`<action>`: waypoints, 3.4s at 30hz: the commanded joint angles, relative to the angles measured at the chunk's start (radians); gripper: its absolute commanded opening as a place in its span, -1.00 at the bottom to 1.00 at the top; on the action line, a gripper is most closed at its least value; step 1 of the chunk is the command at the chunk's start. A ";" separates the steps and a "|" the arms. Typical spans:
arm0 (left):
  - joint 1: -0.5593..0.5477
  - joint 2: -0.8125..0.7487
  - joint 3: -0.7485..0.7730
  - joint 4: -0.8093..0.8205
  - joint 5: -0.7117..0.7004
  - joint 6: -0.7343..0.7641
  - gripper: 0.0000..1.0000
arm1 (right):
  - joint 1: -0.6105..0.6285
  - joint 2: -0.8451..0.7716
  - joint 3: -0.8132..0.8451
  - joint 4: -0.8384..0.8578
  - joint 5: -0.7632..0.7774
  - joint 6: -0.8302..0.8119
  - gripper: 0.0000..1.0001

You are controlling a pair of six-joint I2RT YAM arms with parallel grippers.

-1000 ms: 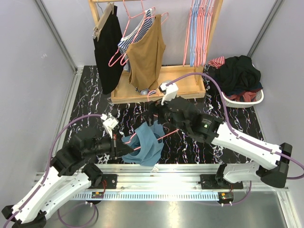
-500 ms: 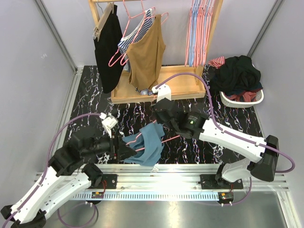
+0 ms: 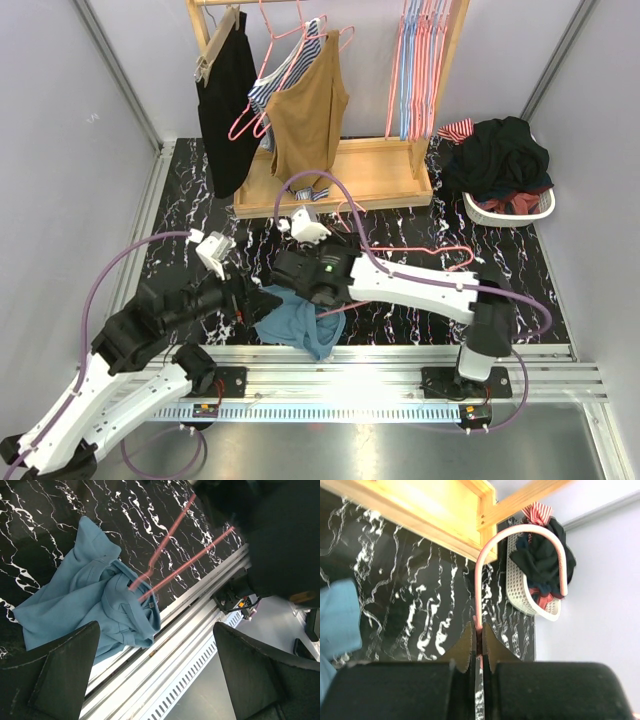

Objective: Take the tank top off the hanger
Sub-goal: Remove the tank top from the hanger, then pass the hanger from the right arm to the left

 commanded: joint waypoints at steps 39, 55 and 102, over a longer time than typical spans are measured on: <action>-0.260 0.417 0.191 0.069 0.482 0.181 0.98 | 0.029 -0.620 -0.215 0.369 -0.524 -0.222 -1.00; -0.392 0.560 0.234 0.046 0.356 0.203 0.51 | 0.015 -0.617 -0.210 0.531 -0.481 -0.254 -1.00; -0.402 0.337 0.173 0.212 0.034 0.083 0.10 | -0.032 -0.766 -0.285 0.571 -0.351 -0.107 -1.00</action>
